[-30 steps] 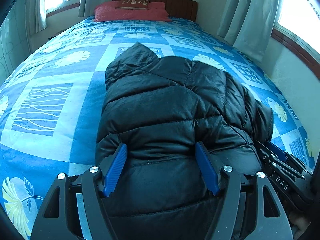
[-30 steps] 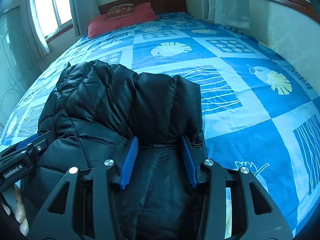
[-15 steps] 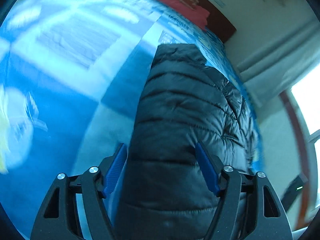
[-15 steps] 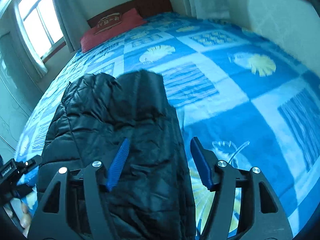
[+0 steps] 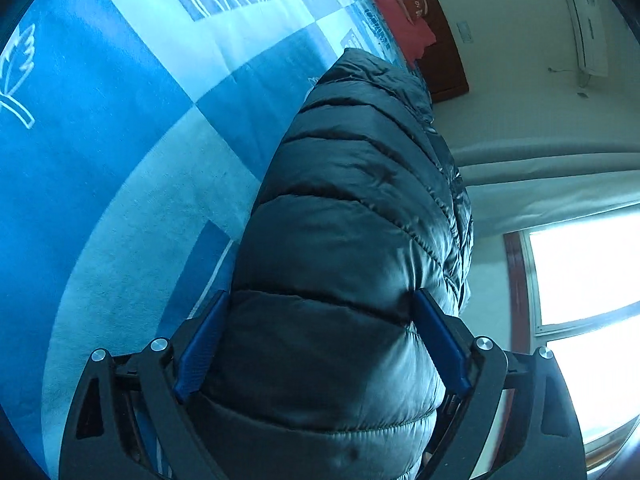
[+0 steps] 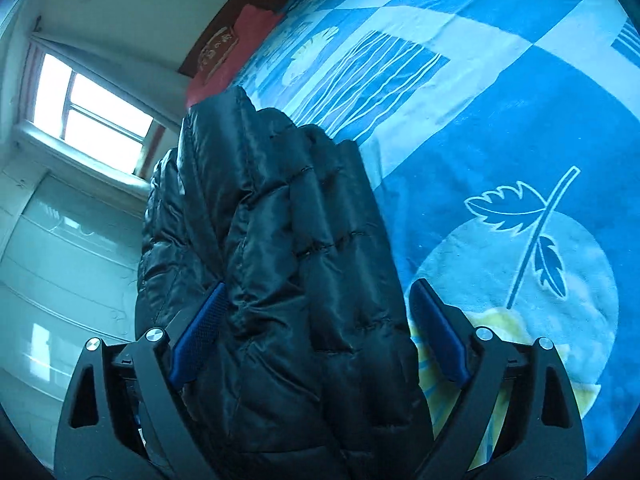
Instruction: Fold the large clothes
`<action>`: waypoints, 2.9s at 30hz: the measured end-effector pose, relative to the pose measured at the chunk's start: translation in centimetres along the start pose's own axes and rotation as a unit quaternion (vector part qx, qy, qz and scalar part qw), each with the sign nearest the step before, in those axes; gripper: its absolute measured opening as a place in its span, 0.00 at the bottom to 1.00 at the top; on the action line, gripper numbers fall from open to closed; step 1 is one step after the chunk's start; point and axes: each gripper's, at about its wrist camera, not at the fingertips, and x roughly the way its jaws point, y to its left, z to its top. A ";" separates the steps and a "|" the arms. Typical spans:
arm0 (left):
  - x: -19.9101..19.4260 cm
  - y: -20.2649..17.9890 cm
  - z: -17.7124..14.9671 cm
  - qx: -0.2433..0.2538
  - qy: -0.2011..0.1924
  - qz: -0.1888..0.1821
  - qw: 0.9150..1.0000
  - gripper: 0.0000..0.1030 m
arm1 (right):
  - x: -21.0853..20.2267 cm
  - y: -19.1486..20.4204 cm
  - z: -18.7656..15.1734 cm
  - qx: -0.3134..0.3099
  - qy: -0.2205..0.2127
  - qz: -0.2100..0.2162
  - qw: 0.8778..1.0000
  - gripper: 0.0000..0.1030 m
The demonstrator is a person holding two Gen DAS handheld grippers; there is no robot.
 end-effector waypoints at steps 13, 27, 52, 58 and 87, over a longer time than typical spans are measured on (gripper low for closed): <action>1.2 -1.1 0.3 0.045 0.034 0.008 0.998 0.88 | 2.5 1.0 1.0 -0.023 0.038 0.038 0.998 0.64; -3.3 -2.5 3.0 0.082 0.021 -0.043 0.995 0.83 | 6.2 7.4 0.6 -0.039 0.042 0.134 0.989 0.41; -10.9 2.6 8.3 0.097 -0.033 0.003 0.995 0.83 | 10.2 12.3 0.0 -0.093 0.071 0.093 0.989 0.79; -8.5 1.2 11.6 0.104 -0.027 0.005 0.994 0.83 | 12.8 13.1 4.1 -0.058 0.067 0.117 0.989 0.84; -3.1 1.4 14.1 0.140 -0.022 0.112 0.984 0.82 | 17.5 8.7 4.9 0.009 0.103 0.116 0.988 0.41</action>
